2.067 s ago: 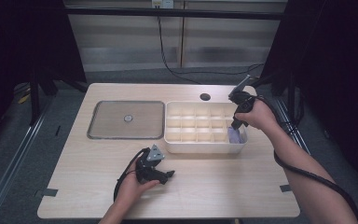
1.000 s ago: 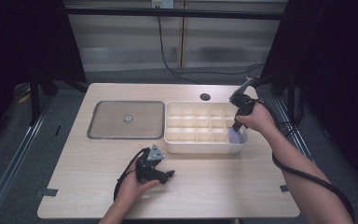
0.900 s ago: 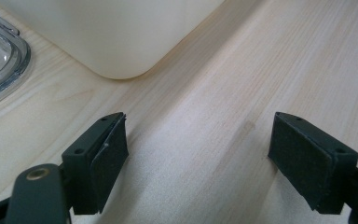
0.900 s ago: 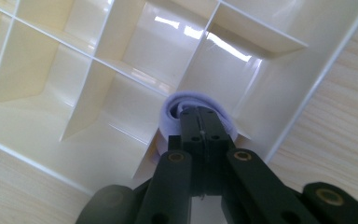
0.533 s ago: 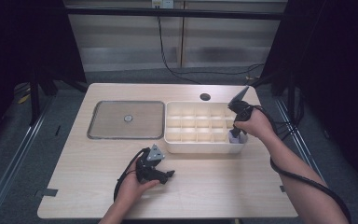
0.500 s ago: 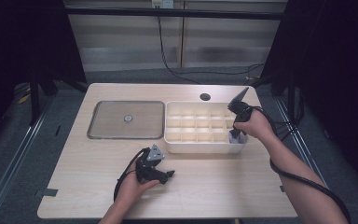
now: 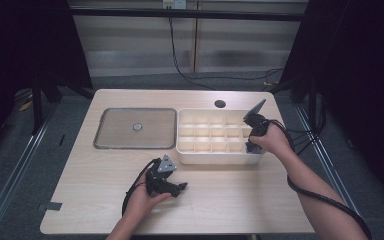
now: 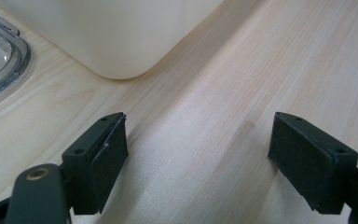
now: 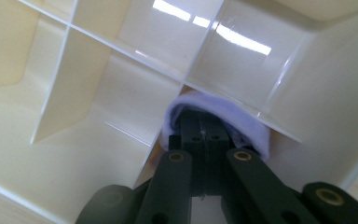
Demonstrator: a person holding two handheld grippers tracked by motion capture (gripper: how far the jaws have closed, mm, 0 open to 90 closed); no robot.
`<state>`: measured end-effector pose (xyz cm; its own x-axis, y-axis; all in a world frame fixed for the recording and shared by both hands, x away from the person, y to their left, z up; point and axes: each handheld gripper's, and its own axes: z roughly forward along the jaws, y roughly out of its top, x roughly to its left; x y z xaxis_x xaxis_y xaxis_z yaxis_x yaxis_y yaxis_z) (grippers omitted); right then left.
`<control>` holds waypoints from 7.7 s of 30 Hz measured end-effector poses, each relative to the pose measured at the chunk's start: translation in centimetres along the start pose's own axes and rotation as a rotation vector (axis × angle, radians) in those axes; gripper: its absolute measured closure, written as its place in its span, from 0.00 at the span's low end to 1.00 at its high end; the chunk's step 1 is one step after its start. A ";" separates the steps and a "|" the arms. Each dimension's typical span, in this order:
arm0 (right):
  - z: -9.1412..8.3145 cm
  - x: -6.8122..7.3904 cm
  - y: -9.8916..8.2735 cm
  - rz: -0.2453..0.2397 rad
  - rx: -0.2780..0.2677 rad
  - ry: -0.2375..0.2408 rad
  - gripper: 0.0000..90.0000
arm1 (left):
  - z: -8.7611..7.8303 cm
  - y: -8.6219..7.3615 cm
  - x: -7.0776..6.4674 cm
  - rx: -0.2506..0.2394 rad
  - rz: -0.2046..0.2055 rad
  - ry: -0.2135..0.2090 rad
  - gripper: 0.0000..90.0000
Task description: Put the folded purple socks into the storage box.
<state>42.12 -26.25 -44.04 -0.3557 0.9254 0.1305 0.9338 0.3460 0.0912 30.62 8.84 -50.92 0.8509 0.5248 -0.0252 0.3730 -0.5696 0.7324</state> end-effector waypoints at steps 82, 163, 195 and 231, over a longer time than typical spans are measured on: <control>-6.1 0.6 -2.3 -0.084 -0.082 0.038 0.58 | 0.1 0.0 0.0 -0.004 -0.006 -0.002 0.21; -4.9 7.8 -7.0 -0.425 -0.155 0.142 0.24 | 0.0 0.0 0.0 0.001 -0.002 -0.004 0.21; -1.6 9.6 -8.4 -0.465 -0.169 0.214 0.25 | 0.0 0.0 0.0 0.004 -0.001 -0.002 0.21; 3.5 11.3 -9.5 -0.529 -0.223 0.248 0.25 | 0.0 0.0 0.0 0.002 -0.001 -0.004 0.21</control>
<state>29.37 -18.50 -46.84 -0.7911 0.5652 0.2339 0.6076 0.6824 0.4064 30.66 8.83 -50.93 0.8518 0.5231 -0.0286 0.3748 -0.5703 0.7309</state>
